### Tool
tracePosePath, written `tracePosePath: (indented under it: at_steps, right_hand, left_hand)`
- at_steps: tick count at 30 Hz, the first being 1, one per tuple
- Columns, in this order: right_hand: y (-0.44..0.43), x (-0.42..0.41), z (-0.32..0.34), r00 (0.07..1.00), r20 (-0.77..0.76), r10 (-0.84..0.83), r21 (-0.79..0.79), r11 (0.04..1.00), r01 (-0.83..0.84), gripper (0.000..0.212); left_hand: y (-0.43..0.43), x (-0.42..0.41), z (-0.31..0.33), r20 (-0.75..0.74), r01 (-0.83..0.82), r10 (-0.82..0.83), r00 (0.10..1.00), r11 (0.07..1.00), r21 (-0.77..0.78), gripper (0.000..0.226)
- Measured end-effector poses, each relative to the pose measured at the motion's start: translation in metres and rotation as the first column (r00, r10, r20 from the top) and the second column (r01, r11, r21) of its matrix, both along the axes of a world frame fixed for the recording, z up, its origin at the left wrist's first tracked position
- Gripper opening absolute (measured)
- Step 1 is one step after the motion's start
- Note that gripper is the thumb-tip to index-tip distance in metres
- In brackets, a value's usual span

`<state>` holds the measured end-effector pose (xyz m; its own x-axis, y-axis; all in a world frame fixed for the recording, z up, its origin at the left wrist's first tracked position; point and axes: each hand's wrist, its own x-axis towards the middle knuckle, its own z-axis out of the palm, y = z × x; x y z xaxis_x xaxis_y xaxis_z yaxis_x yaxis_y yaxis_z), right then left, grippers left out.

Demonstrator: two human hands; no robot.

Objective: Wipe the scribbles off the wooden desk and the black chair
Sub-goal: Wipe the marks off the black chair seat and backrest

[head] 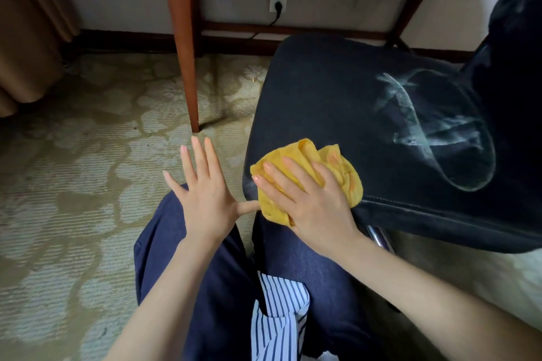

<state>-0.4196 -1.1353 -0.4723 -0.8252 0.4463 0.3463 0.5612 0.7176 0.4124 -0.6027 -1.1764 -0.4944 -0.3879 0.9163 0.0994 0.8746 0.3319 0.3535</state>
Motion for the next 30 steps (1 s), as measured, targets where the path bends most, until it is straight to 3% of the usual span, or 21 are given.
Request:
tracePosePath:
  at_steps: [5, 10, 13, 17, 19, 23, 30]
  right_hand:
    - [0.000, 0.052, -0.010, 0.999, 0.053, 0.010, 0.130, 0.991, -0.017, 0.069]
    - [-0.004, 0.086, 0.011, 0.963, 0.252, 0.097, -0.057, 0.995, -0.086, 0.094]
    - [0.001, 0.086, 0.019, 0.960, 0.243, 0.137, -0.147, 0.984, -0.103, 0.079]
    - [0.011, 0.075, 0.006, 0.985, 0.135, 0.104, -0.031, 0.994, -0.101, 0.060]
    - [0.013, 0.065, 0.003, 0.991, 0.052, 0.120, 0.012, 0.993, -0.120, 0.056]
    - [0.017, 0.043, 0.005, 0.980, 0.001, 0.201, 0.036, 0.979, -0.201, 0.050]
    - [0.024, -0.022, 0.001, 0.955, 0.096, 0.280, 0.039, 0.958, -0.285, 0.035]
  left_hand:
    - [0.001, -0.001, 0.001, 0.023, 0.013, -0.013, 1.000, 1.000, 0.002, 0.151]
    - [0.002, -0.009, 0.002, 0.049, 0.090, -0.090, 0.995, 0.996, 0.009, 0.142]
    - [0.002, -0.020, 0.004, 0.137, 0.153, -0.149, 0.979, 0.988, -0.014, 0.127]
    - [0.004, -0.033, 0.008, 0.262, 0.236, -0.220, 0.940, 0.971, -0.032, 0.081]
    - [0.004, -0.036, 0.011, 0.290, 0.283, -0.257, 0.922, 0.958, -0.049, 0.069]
    - [0.006, -0.040, 0.012, 0.321, 0.327, -0.281, 0.905, 0.940, -0.099, 0.079]
    - [0.004, -0.047, 0.017, 0.377, 0.389, -0.303, 0.875, 0.904, -0.177, 0.099]
